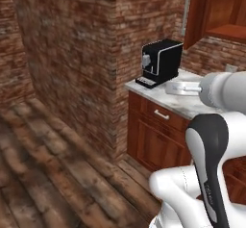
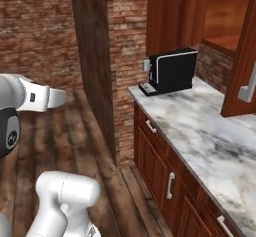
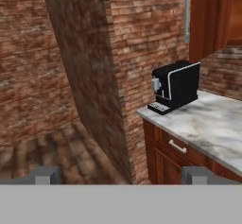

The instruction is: Open the cabinet and move the ladle to the pot. Then close the cabinet.

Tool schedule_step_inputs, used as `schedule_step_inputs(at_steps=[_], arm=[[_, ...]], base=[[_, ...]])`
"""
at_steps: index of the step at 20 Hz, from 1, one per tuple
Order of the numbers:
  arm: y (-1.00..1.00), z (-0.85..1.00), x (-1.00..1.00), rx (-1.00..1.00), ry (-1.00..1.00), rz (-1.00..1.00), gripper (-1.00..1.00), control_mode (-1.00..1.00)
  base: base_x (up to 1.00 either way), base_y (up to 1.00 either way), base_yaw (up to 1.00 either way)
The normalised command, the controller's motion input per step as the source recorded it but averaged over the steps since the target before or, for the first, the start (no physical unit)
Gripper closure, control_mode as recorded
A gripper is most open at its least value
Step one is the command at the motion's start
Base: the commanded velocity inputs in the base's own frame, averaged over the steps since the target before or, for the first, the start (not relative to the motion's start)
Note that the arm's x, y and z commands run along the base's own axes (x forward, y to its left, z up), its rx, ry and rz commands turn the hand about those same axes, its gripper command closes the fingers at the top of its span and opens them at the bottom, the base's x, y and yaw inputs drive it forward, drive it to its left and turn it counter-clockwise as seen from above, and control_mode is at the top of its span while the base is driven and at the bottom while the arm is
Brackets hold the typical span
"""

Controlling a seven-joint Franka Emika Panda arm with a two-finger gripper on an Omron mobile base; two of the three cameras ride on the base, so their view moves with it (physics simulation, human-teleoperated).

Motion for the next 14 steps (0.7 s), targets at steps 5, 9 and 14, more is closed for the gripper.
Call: schedule_step_inputs(at_steps=[5,9,14], arm=[[0.00,0.00,0.00,0.00,0.00,0.00,-1.00,1.00],[0.00,0.00,0.00,0.00,0.00,0.00,-1.00,1.00],[0.00,0.00,0.00,0.00,0.00,0.00,-1.00,1.00]], base=[[0.06,-0.06,-0.33],[-0.02,0.00,-0.38],[0.19,0.00,-0.37]])
